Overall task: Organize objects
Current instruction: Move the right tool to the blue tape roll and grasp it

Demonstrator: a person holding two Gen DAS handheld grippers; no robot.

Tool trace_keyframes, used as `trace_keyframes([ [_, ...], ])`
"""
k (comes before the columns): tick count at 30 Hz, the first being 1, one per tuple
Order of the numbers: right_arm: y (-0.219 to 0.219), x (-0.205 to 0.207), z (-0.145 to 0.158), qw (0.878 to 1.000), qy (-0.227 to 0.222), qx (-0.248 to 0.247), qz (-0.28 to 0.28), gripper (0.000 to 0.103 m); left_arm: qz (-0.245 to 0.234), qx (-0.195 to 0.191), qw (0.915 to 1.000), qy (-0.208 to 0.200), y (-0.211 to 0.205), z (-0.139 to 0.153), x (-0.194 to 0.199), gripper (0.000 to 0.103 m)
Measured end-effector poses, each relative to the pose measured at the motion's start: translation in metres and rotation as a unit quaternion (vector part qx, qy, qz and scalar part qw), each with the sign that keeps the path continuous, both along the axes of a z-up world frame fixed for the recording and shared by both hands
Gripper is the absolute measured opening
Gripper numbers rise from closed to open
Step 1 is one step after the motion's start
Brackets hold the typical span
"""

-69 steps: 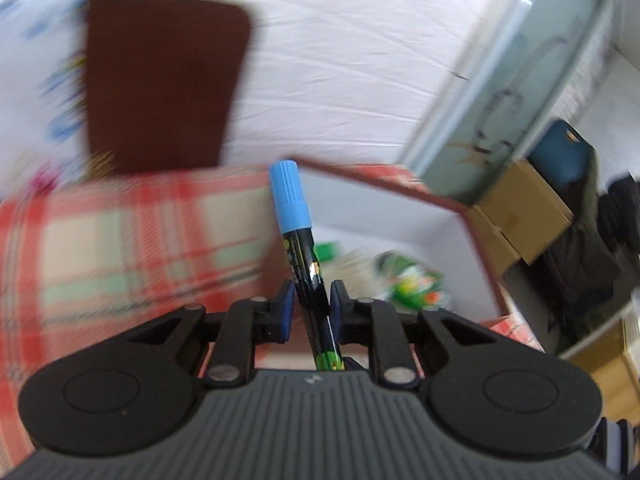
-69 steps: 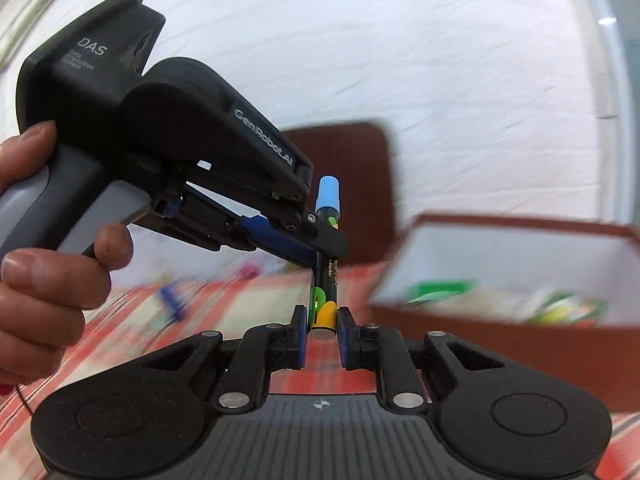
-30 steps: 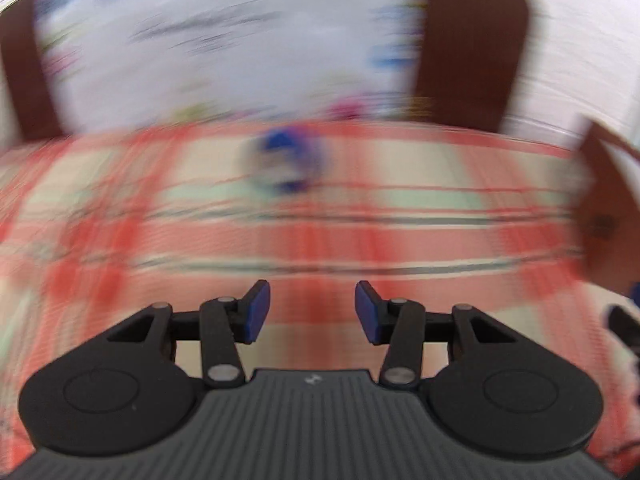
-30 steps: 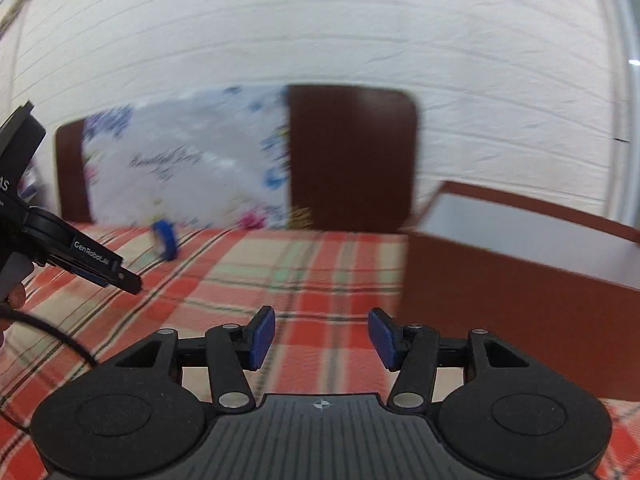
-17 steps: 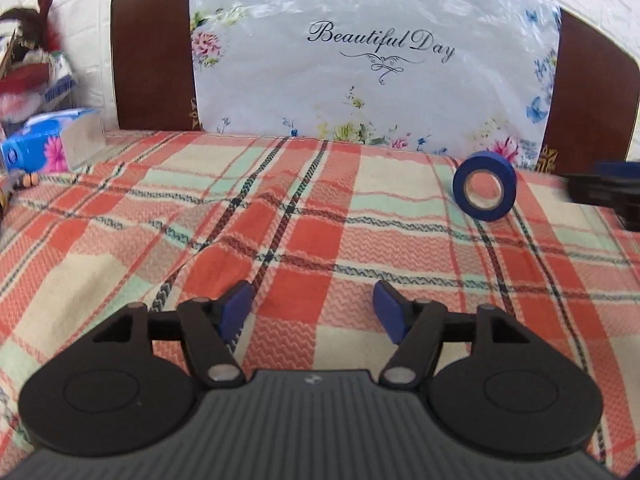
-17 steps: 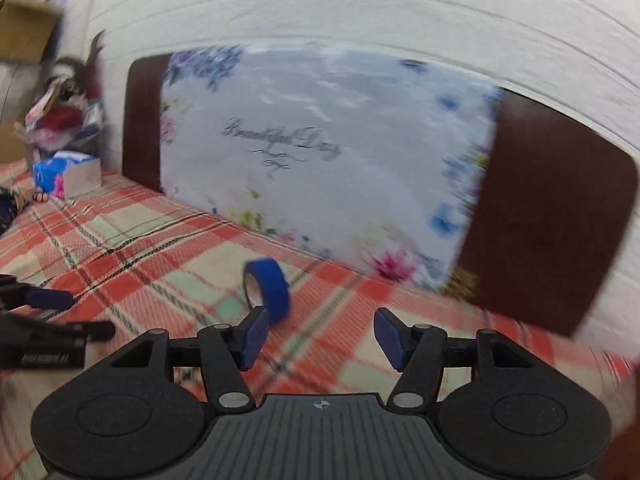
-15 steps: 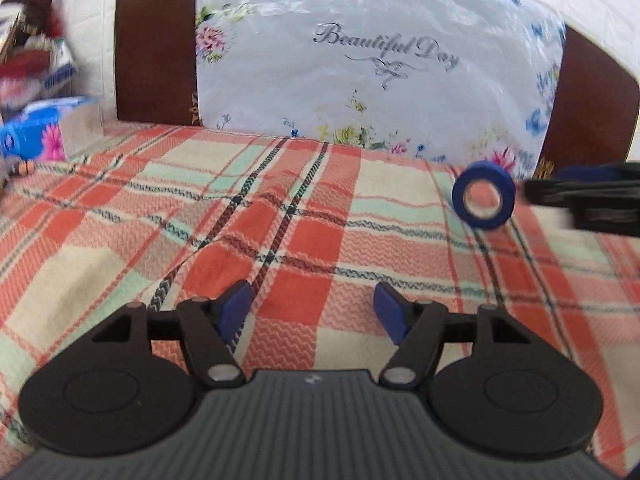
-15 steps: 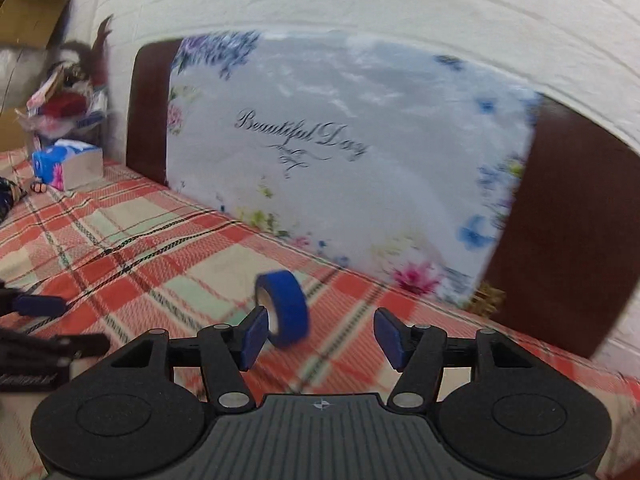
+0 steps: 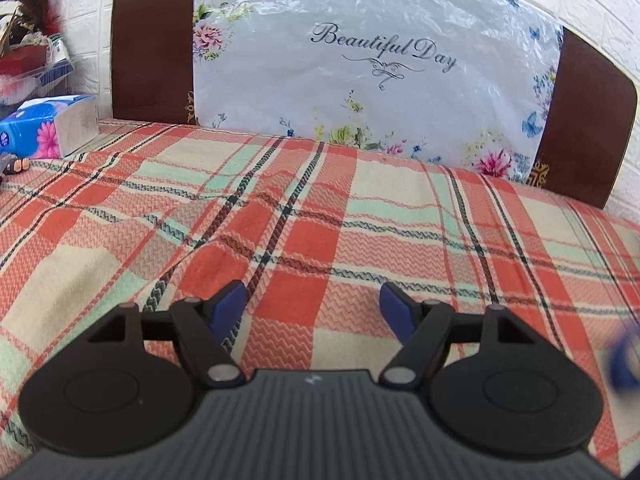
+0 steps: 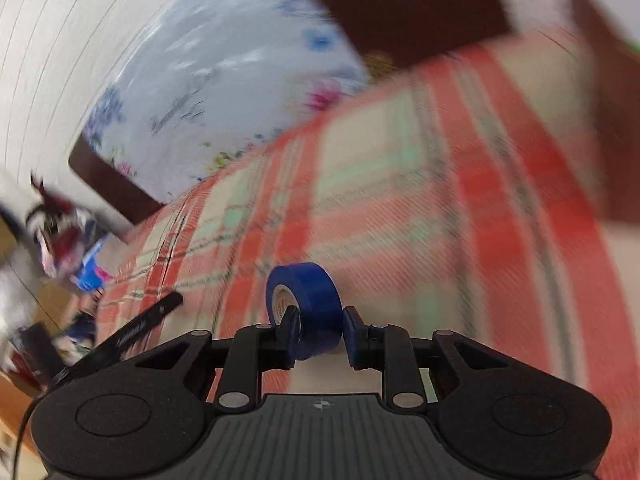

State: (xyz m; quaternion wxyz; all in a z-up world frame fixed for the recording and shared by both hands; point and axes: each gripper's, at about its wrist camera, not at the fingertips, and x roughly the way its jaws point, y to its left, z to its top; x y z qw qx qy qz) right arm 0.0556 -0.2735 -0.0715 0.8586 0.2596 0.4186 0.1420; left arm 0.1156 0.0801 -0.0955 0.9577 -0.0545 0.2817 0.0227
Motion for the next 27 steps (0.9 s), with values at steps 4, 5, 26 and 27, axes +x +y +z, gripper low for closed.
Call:
trace_keyframes([
  [4, -0.058, -0.072, -0.005, 0.997, -0.02, -0.027, -0.074, 0.054, -0.012, 0.044, 0.9987, 0.025, -0.015, 0.003, 0.006, 0.084],
  [5, -0.067, -0.086, -0.002, 0.994, -0.032, -0.042, -0.091, 0.063, -0.016, 0.05, 0.998, 0.034, -0.02, 0.006, 0.008, 0.082],
  [26, 0.005, -0.148, 0.004, 0.927, -0.192, -0.322, -0.015, 0.074, -0.267, -0.087, 0.9464, 0.161, -0.197, 0.058, -0.035, 0.049],
  [27, 0.009, -0.142, 0.003, 0.925, -0.196, -0.325, -0.007, 0.073, -0.266, -0.097, 0.9443, 0.168, -0.196, 0.056, -0.035, 0.049],
])
